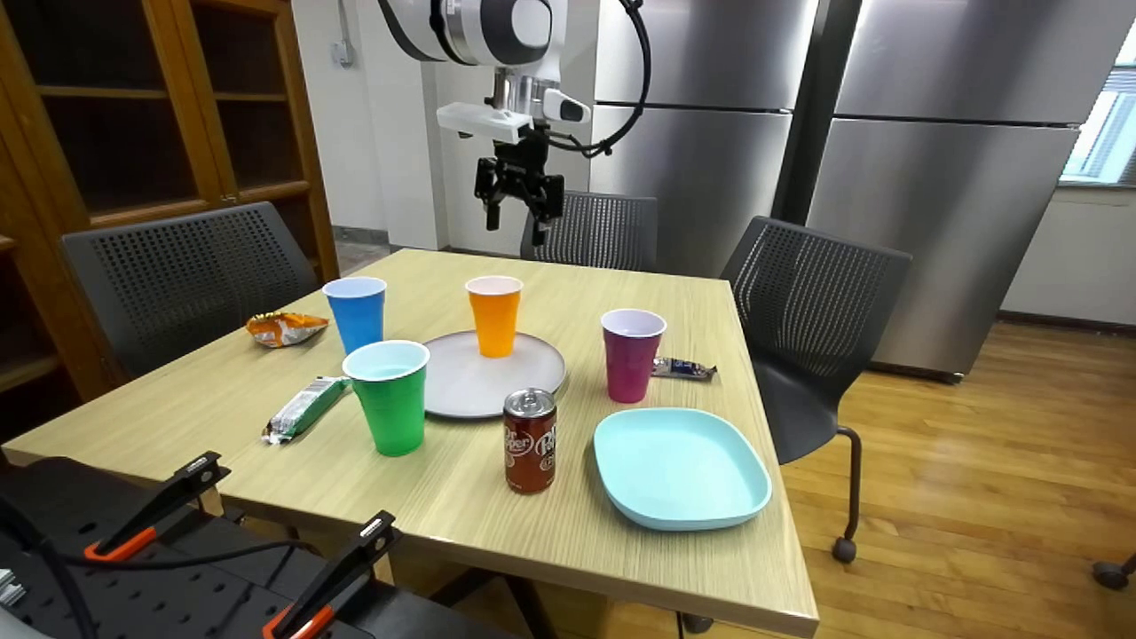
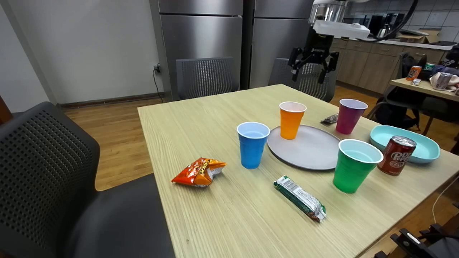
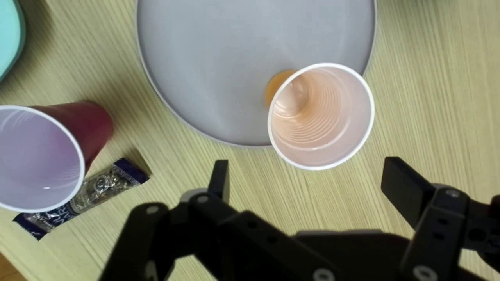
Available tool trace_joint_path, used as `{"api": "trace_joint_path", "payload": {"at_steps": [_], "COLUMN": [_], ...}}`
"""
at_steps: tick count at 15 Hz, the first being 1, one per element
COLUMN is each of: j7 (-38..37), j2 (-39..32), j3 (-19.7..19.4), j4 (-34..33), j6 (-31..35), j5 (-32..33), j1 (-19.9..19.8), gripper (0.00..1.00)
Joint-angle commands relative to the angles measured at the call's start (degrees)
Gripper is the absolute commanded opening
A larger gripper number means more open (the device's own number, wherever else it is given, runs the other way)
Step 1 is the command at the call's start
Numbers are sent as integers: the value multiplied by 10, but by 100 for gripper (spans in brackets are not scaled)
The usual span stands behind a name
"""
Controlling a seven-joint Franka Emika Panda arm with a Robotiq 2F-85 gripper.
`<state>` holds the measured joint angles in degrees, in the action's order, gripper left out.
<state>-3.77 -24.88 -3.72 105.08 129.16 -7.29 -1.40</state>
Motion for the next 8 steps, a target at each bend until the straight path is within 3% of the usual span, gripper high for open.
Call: {"api": "trace_joint_path", "payload": {"at_steps": [1,8], "j7": [4,15], "j2": [14,52], "j3": [9,13], "j4": [9,45], "j6": [-1,-4], "j5": [10,16], "j1": [-5,-1], "gripper": [100,100]}}
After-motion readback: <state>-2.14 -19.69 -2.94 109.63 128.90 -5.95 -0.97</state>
